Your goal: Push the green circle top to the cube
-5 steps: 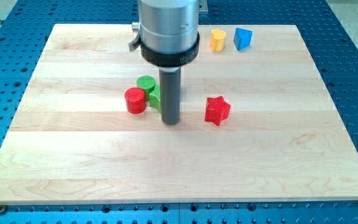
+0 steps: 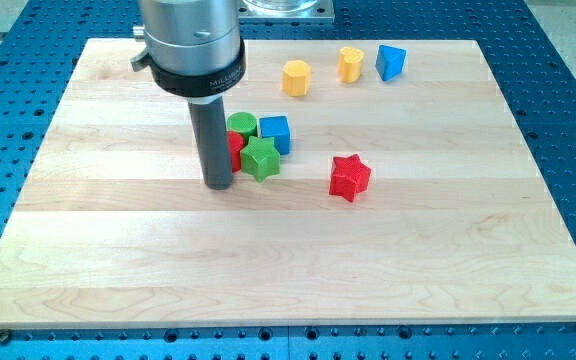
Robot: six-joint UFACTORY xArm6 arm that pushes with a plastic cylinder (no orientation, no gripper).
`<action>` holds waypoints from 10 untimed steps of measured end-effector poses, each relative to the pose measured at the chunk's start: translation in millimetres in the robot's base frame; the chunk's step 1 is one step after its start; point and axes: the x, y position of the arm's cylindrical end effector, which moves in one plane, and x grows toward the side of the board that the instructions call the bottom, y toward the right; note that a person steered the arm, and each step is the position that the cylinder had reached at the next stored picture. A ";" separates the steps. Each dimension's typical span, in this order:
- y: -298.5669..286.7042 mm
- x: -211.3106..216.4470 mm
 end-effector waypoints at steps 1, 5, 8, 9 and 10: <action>-17.5 -3.1; -4.7 -73.4; 35.1 -101.4; 72.5 -126.4; 82.8 -121.8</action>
